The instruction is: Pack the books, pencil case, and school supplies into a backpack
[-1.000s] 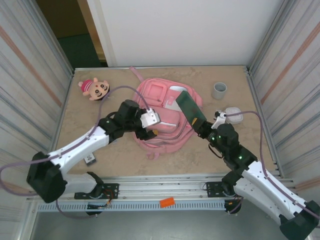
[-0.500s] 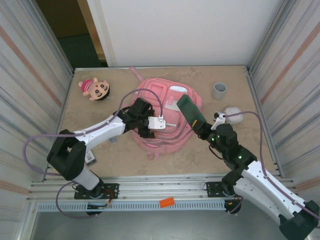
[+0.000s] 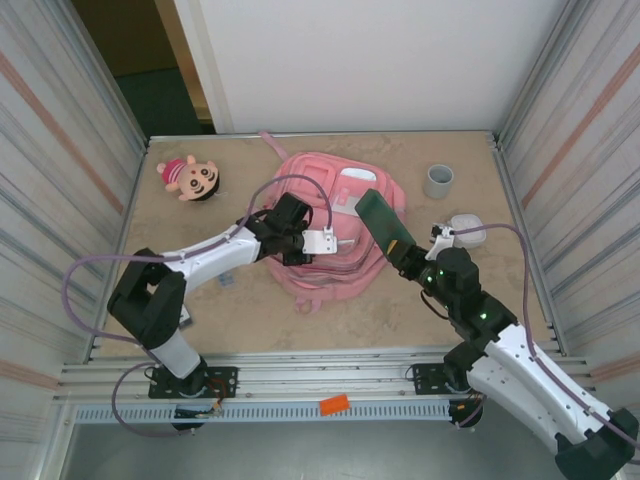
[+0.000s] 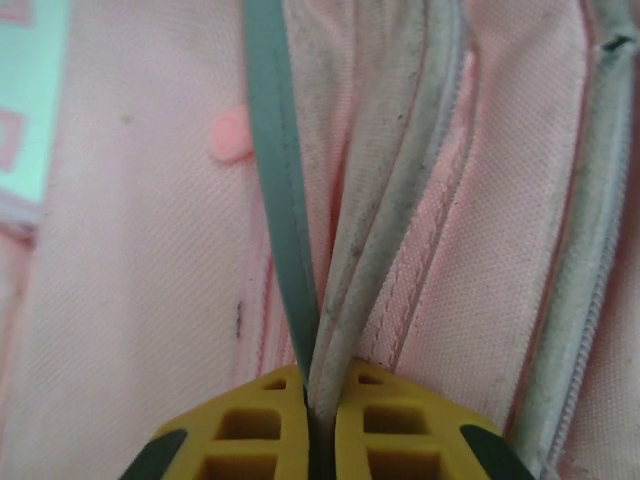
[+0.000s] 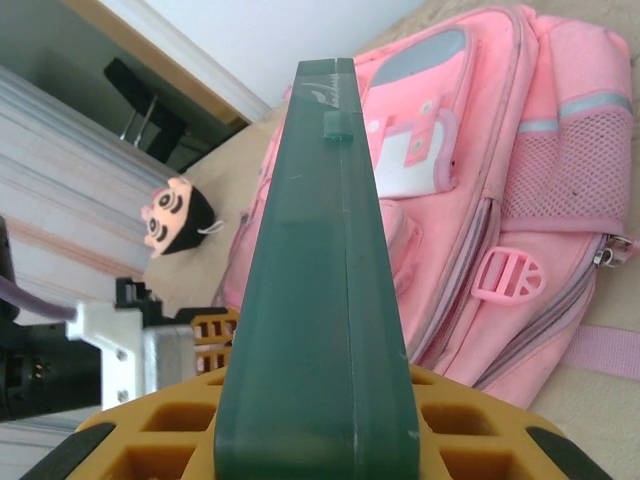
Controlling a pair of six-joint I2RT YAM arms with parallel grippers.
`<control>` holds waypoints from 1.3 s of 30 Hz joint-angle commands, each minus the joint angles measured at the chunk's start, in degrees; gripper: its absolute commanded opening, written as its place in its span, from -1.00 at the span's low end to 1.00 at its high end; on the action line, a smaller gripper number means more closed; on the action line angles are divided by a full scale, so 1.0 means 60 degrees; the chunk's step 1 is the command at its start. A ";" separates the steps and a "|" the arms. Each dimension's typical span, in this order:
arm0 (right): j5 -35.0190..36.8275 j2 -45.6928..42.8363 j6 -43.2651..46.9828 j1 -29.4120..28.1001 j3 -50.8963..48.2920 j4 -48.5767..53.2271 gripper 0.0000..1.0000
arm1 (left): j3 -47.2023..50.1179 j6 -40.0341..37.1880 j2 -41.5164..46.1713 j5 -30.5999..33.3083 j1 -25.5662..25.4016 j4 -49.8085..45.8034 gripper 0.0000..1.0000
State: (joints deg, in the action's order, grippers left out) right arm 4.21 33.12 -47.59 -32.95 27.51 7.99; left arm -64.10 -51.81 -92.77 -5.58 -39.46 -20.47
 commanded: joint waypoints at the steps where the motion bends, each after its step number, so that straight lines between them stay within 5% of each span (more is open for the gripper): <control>1: -0.0406 -0.0689 -0.0015 0.0295 0.0313 0.0257 -0.65 | -0.0952 0.1565 0.1175 0.0317 0.0044 -0.0163 -1.00; 11: -0.0991 -0.1784 -0.0071 0.1137 0.0647 0.1652 -0.63 | -0.2782 0.6981 0.1380 0.2500 0.0044 -0.1854 -1.00; 15: -0.1492 -0.1731 -0.0154 0.1593 0.0699 0.1949 -0.62 | -0.3460 0.8670 0.1223 0.2597 0.0006 -0.2856 -1.00; 29: -0.5007 0.0707 -0.0422 0.2257 0.1232 0.1073 -0.58 | -0.5111 0.8246 0.0283 0.1952 -0.0220 -0.2332 -1.00; 35: -0.5508 0.1840 -0.1809 0.2112 0.0478 -0.1561 -0.57 | -0.6028 0.7934 -0.0014 0.1572 -0.0205 -0.2181 -1.00; 39: -0.4695 0.2933 -0.2317 0.1216 0.0467 -0.3021 -0.55 | -0.6146 0.7902 -0.0091 0.1430 -0.0177 -0.2075 -1.00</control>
State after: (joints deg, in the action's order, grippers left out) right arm -25.02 47.88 -57.19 -22.70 30.22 2.04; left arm -96.53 -2.98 -94.80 4.80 -40.51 -40.51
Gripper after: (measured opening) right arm 0.299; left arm 0.057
